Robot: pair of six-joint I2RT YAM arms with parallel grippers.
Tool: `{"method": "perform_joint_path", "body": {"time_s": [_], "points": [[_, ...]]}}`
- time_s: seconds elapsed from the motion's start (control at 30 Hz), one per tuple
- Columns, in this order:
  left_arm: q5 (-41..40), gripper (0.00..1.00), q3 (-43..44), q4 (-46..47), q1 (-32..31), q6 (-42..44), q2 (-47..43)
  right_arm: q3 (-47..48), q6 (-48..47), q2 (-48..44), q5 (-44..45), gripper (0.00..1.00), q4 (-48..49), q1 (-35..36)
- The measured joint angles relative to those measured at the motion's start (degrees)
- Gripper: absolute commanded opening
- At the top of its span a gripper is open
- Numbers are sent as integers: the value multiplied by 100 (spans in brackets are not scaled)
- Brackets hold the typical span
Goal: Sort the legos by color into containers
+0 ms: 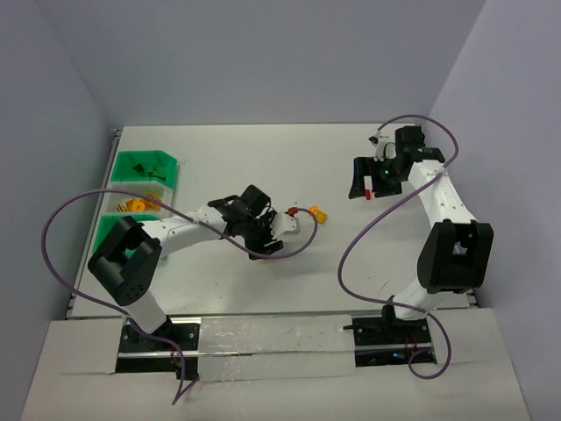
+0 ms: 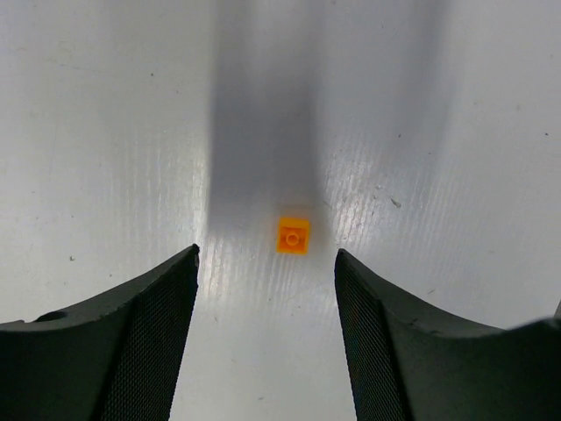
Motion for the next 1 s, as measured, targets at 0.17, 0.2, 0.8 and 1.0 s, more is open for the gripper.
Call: {"method": "perform_joint_path", "body": {"time_s": [0.17, 0.2, 0.8, 1.0], "points": [[-96, 67, -23, -109, -2, -41, -56, 0, 0, 30, -30, 100, -1, 0], [-112, 67, -23, -141, -2, -62, -55, 0, 0, 43, -41, 100, -2, 0], [-184, 66, -53, -97, -216, -280, 393, 0, -20, 186, -63, 100, -7, 0], [-296, 55, 11, 71, -343, -299, 527, 0, -56, 186, -60, 100, -10, 0]]}}
